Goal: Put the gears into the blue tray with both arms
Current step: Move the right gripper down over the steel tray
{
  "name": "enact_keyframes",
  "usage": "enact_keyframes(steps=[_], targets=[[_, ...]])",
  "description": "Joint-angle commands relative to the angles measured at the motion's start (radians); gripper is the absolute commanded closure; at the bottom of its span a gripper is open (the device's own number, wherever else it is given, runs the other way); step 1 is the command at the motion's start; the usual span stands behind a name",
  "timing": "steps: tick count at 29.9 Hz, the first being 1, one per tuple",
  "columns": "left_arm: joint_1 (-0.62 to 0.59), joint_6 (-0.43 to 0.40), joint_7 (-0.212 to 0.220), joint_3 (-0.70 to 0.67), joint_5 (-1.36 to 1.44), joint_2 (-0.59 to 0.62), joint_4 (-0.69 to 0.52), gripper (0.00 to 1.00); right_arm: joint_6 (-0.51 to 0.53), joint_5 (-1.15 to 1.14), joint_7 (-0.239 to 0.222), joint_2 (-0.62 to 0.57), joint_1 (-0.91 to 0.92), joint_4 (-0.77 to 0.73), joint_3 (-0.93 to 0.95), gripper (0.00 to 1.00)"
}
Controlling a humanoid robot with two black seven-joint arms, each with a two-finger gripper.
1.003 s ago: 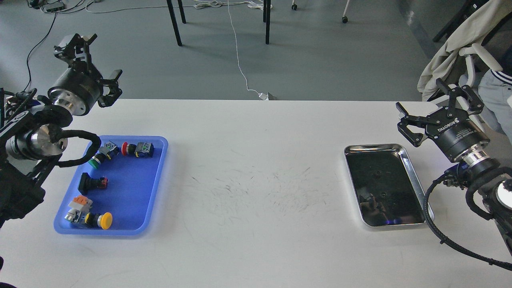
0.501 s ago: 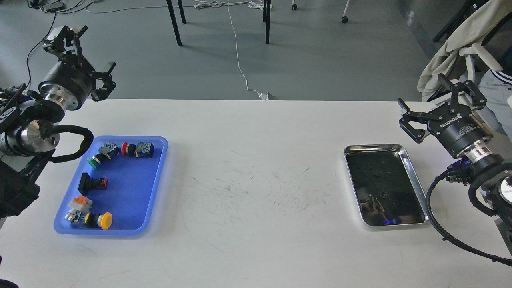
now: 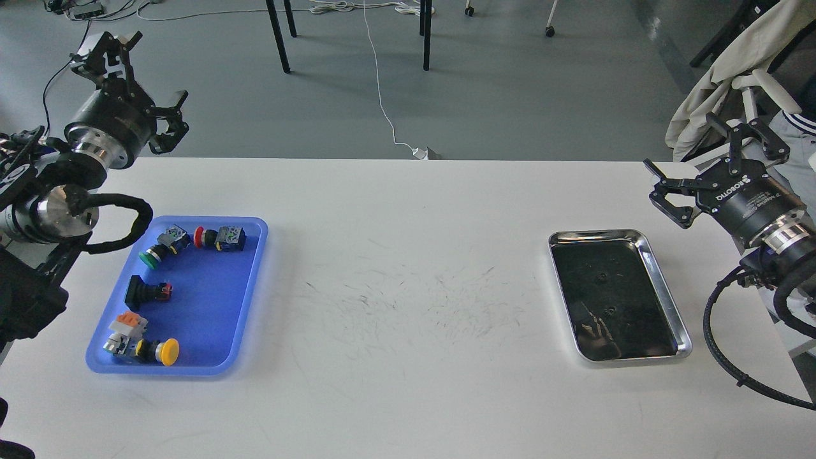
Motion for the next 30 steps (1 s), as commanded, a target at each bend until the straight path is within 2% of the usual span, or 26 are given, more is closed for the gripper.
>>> enact_keyframes(steps=[1,4,8,12,14,19,22,26,30], targets=[[0.001,-0.003,0.000,0.001,0.001,0.005,0.003,0.02,0.000,-0.005,0.000,-0.095,0.016,0.039,-0.074,0.01],[0.001,-0.003,-0.002,0.001,0.004,0.009,0.003,0.02,0.000,-0.043,-0.005,-0.208,0.039,0.090,-0.124,0.01],[0.003,-0.003,-0.003,-0.001,0.004,0.017,0.001,0.02,0.000,-0.245,-0.014,-0.349,0.158,0.136,-0.253,0.01],[0.004,-0.003,-0.003,-0.001,0.004,0.016,0.001,0.02,0.000,-0.511,-0.024,-0.377,0.373,0.167,-0.476,0.01],[0.007,-0.004,-0.005,-0.001,0.004,0.008,0.001,0.02,0.000,-0.649,-0.046,-0.374,0.485,0.171,-0.616,0.01],[0.011,-0.004,-0.005,-0.001,0.003,0.002,-0.002,0.02,0.000,-0.947,-0.063,-0.288,0.744,0.162,-0.998,0.01],[0.012,-0.004,-0.005,-0.001,0.003,0.005,-0.002,0.02,-0.015,-0.981,-0.069,-0.215,0.844,0.148,-1.174,0.01],[0.012,-0.004,-0.006,0.001,0.003,0.011,0.000,0.02,-0.021,-1.010,-0.086,-0.094,0.915,0.063,-1.334,0.01],[0.015,-0.007,-0.006,0.001,0.004,0.012,0.001,0.02,-0.019,-1.015,-0.089,-0.002,0.918,0.006,-1.377,0.01]])
